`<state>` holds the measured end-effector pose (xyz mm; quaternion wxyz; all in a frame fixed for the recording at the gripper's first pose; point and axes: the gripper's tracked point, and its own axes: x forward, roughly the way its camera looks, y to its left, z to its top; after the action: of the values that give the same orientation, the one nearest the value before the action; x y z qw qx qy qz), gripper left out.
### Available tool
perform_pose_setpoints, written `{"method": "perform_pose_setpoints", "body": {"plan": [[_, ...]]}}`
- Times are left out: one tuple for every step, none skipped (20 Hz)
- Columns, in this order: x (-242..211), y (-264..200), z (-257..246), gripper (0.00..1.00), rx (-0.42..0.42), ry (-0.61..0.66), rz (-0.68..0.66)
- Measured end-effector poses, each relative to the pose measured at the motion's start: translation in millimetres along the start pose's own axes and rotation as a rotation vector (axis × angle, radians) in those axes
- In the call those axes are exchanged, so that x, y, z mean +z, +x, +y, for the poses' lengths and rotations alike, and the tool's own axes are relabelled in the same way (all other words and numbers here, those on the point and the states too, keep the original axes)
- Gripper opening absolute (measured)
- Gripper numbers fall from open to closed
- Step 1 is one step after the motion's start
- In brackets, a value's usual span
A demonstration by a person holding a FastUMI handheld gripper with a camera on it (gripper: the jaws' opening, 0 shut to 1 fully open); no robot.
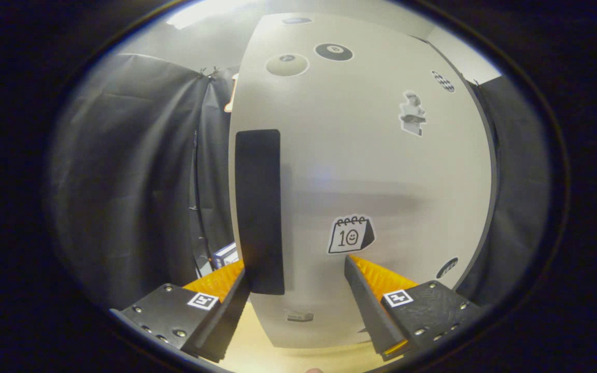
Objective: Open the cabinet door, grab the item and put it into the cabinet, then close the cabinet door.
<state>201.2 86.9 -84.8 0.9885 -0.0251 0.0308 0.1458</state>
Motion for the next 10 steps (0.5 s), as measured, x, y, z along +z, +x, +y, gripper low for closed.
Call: {"method": "perform_pose_setpoints", "body": {"plan": [[0,6,-1,1.00,-0.021,0.007,-0.012],[1,12,-3,1.00,-0.040,0.009,-0.019],[2,15,-5,1.00,-0.061,0.009,-0.026],[0,22,-10,1.00,-0.082,0.006,-0.030],[0,25,-11,1.00,-0.096,0.007,-0.039],[0,32,-12,1.00,-0.107,0.012,-0.043],[1,35,-12,1.00,-0.120,0.015,-0.045],[1,39,-13,1.00,-0.132,0.015,-0.048],[1,42,-14,1.00,-0.141,0.012,-0.055],[1,45,-15,1.00,-0.150,0.009,-0.060]]}}
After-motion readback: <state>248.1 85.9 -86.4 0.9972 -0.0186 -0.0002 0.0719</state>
